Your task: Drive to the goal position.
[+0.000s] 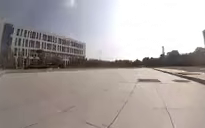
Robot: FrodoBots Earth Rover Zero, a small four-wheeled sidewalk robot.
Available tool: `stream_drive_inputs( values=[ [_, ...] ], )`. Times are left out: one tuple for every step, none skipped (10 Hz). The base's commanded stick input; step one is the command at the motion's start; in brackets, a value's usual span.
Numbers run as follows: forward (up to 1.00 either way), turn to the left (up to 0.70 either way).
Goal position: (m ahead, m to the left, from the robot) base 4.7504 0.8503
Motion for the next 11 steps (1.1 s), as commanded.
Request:
stream_drive_inputs(
  values=[
    [0.7,0.0],
    [0.7,0.0],
    [0.7,0.0],
    [0.7,0.0],
    [0.7,0.0],
    [0.7,0.0],
    [0.7,0.0],
    [0.7,0.0],
    [0.7,0.0],
    [0.7,0.0],
    [0.7,0.0]
  ],
)
